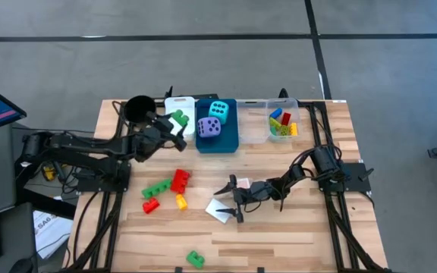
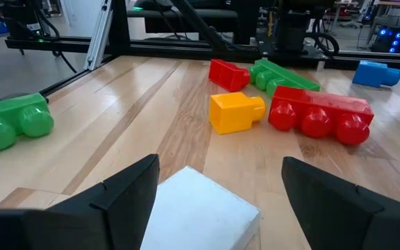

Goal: Pick & Place Toys
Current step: Put the top large green game piece into the white bin

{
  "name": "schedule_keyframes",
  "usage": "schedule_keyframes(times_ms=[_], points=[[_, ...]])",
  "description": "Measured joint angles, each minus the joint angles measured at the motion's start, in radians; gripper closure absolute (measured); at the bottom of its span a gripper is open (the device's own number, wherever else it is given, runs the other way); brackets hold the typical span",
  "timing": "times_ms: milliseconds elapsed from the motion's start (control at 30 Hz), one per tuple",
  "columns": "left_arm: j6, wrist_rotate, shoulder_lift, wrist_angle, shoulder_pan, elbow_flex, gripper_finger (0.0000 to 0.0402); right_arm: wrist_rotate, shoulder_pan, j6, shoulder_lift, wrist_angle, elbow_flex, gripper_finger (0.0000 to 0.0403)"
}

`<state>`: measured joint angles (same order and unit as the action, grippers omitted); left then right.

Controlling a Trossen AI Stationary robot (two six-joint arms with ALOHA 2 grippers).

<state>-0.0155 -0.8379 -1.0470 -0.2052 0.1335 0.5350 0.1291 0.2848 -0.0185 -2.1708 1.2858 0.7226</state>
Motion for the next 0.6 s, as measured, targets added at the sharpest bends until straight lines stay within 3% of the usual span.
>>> schedule_keyframes(times_ms=[167, 600], points=[[0.086, -0.006, 0.000, 0.001, 0.040, 0.000, 0.0111, 0.001, 0.000, 0.000, 0.000, 0.000, 0.000, 0.0104], [0.092, -0.008, -0.001, 0.007, 0.186, 0.000, 0.0102, 0.002, 0.000, 0.000, 0.000, -0.025, 0.000, 0.0104]])
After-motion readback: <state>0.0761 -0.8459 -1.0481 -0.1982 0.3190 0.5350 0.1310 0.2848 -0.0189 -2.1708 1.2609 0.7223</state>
